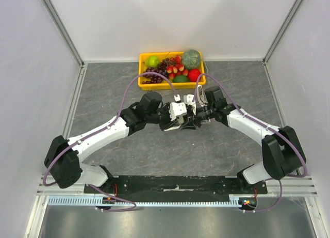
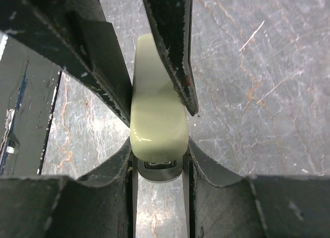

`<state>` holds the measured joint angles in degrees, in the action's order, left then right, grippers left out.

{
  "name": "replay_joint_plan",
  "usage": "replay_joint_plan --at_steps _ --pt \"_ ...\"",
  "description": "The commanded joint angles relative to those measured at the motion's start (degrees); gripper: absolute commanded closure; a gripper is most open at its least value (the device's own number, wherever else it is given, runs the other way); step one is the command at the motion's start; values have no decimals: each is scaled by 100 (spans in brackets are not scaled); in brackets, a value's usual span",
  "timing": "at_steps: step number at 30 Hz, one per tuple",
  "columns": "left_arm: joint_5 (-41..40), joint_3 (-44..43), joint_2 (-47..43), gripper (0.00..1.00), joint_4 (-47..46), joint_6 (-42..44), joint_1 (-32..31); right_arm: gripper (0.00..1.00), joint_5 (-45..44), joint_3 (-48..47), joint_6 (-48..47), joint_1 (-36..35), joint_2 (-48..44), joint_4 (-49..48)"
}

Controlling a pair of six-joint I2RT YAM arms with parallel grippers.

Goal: Load the staples into the stapler
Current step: Open the stapler at the center of the board.

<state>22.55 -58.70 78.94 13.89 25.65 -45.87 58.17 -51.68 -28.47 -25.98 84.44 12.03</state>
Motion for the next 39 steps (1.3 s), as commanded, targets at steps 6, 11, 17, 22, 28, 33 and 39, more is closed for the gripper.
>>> replay_joint_plan --at_steps 6,11,17,22,28,33,39 --pt "1005 -248 -704 98 -1362 -1922 1420 100 220 237 754 496 -77 -1131" --pt "1541 -37 -809 98 -2030 -2836 1774 100 405 535 1624 717 -68 -2175" --pt "1989 402 -1029 98 -3154 -4215 2450 100 669 965 3177 1050 107 -3798" --pt "2254 666 -1117 98 -4119 -5295 2934 100 687 1292 5085 1349 134 -5823" --pt "2570 1027 -1144 98 -5027 -6081 3181 100 643 1380 5255 1341 -68 -5993" --pt "3027 851 -1205 98 -4353 -4970 3023 53 766 801 3431 1087 -506 -3986" --pt "3160 781 -1275 98 -2781 -2772 2899 33 450 89 1249 858 -737 -1310"
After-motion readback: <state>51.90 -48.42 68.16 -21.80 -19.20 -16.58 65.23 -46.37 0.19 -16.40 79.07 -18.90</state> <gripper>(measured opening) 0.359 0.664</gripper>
